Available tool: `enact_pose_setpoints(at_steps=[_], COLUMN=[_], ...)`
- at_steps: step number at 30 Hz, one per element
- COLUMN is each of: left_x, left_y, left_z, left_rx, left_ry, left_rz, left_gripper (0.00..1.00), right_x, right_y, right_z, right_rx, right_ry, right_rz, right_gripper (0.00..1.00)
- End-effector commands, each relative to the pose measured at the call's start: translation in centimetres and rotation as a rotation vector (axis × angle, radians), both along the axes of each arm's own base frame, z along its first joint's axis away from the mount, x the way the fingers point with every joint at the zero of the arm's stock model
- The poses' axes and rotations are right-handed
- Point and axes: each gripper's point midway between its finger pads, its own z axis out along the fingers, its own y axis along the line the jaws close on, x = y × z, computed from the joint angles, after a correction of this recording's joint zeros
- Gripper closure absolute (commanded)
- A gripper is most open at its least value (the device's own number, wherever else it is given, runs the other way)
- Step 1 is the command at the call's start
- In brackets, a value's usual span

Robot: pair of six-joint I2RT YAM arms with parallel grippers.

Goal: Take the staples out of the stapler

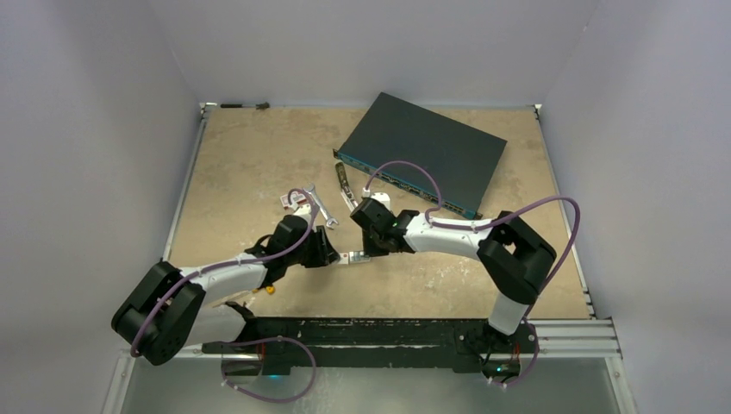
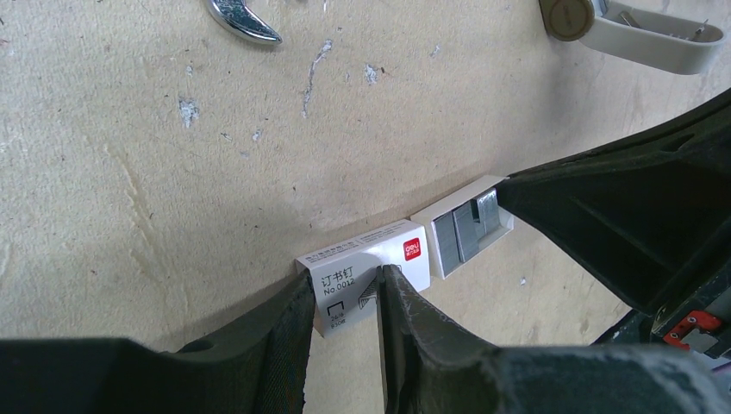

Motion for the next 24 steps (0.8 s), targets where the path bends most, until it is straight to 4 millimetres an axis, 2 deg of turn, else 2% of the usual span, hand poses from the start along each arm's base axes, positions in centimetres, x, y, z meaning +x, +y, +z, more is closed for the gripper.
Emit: enact_pose_setpoints(at_steps=[1, 24], left_x=[0.0, -0.1], left_y=[0.1, 0.5], left_z=[0.0, 0.5], left_rx=[-0.011, -0.062], left_ry=[0.001, 0.006], left_rz=[0.020, 0.101], left_gripper=[0.69, 0.69], right_x=[0.1, -0.2], right_y=[0.9, 0.7], right_z=[1.0, -0.1], right_rx=[0.033, -0.052], right_ry=[-0.023, -0.012], right_rz=[-0.003, 0.005], right_gripper=[1.00, 1.00])
